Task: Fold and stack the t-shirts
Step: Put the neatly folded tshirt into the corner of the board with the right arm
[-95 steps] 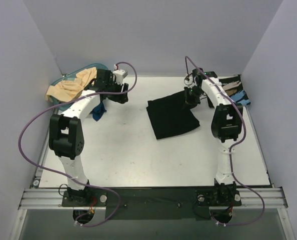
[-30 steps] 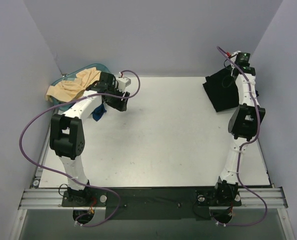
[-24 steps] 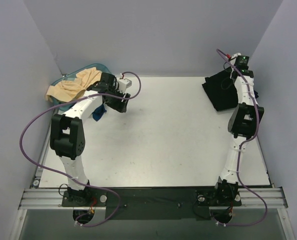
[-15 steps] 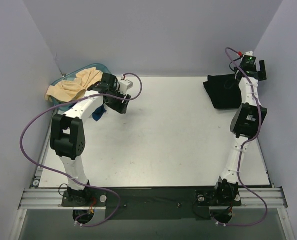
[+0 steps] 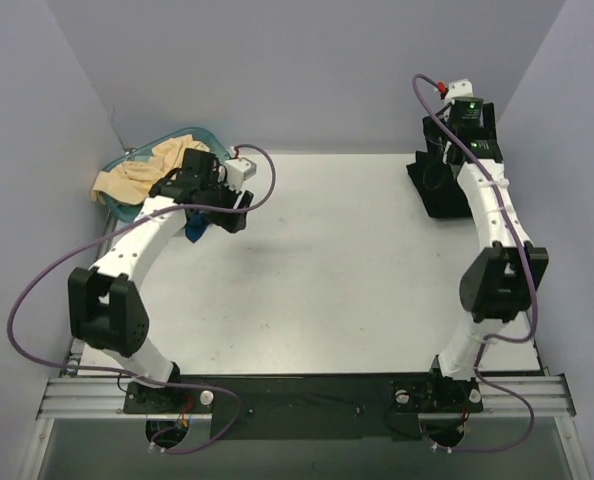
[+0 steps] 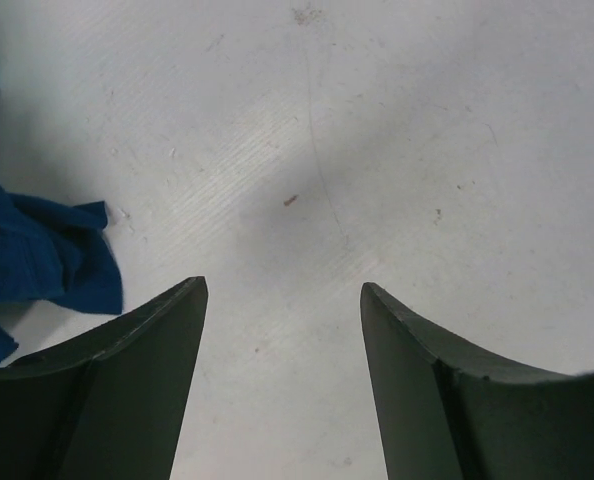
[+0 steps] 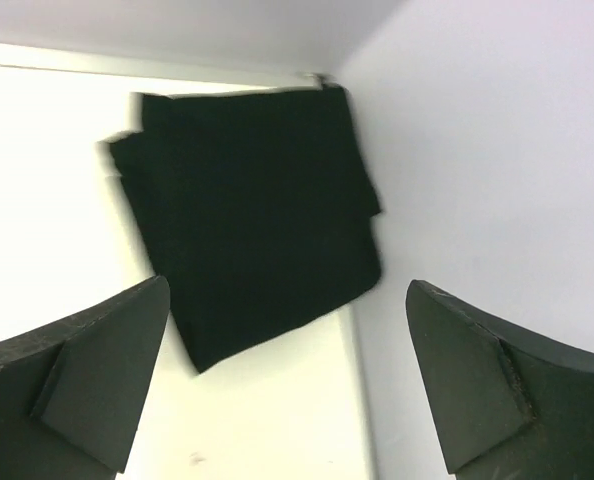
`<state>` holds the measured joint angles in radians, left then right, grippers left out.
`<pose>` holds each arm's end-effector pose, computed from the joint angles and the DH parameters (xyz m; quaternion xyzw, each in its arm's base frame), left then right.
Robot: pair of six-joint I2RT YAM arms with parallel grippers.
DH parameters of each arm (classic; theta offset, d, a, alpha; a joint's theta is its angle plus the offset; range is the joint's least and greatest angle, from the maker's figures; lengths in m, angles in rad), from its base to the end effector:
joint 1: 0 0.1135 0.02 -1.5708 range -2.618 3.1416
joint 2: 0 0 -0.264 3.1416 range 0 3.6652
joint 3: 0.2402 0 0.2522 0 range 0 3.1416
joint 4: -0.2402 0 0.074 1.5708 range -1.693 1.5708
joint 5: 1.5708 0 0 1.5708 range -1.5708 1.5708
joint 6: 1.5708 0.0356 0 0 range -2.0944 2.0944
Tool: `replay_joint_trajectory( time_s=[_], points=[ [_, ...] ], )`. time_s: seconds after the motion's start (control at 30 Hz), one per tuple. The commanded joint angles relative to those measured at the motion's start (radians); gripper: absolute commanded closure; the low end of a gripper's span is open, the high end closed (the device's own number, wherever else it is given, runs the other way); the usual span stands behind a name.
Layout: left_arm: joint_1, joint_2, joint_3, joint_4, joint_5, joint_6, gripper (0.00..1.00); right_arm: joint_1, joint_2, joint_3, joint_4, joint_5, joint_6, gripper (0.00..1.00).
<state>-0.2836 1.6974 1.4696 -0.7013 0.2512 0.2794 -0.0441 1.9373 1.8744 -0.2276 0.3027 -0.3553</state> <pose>0.3532 -0.1122 0.2916 0.2995 0.8935 -0.1195 0.3126 0.4654 -0.0312 0.3735 -0.0339 0.7972 -0.2357 0.5548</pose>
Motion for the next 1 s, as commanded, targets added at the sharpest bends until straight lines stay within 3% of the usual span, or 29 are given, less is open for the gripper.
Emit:
replay_joint_trajectory(
  time_s=[0.0, 0.13, 0.23, 0.43, 0.67, 0.87, 0.97],
  points=[
    [0.020, -0.235, -0.106, -0.026, 0.080, 0.018, 0.27, 0.065, -0.302, -0.267, -0.020, -0.218, 0.202, 0.01],
    [0.038, -0.471, -0.265, -0.001, 0.097, 0.023, 0.25, 0.130, -0.572, -0.611, 0.077, -0.351, 0.341, 0.01],
    [0.043, -0.608, -0.449, 0.147, 0.073, -0.057, 0.24, 0.156, -0.771, -0.875, 0.143, -0.447, 0.450, 0.01],
    [0.043, -0.878, -0.766, 0.397, -0.029, -0.195, 0.24, 0.199, -1.088, -1.220, 0.116, -0.464, 0.516, 0.00],
    [0.055, -0.976, -0.981, 0.555, -0.208, -0.267, 0.23, 0.204, -1.429, -1.481, 0.115, -0.374, 0.596, 0.00],
    [0.067, -1.021, -1.127, 0.686, -0.404, -0.387, 0.23, 0.204, -1.486, -1.540, 0.143, -0.254, 0.624, 0.00],
    [0.069, -1.041, -1.172, 0.763, -0.431, -0.378, 0.23, 0.205, -1.474, -1.563, 0.186, -0.240, 0.592, 0.00]
  ],
)
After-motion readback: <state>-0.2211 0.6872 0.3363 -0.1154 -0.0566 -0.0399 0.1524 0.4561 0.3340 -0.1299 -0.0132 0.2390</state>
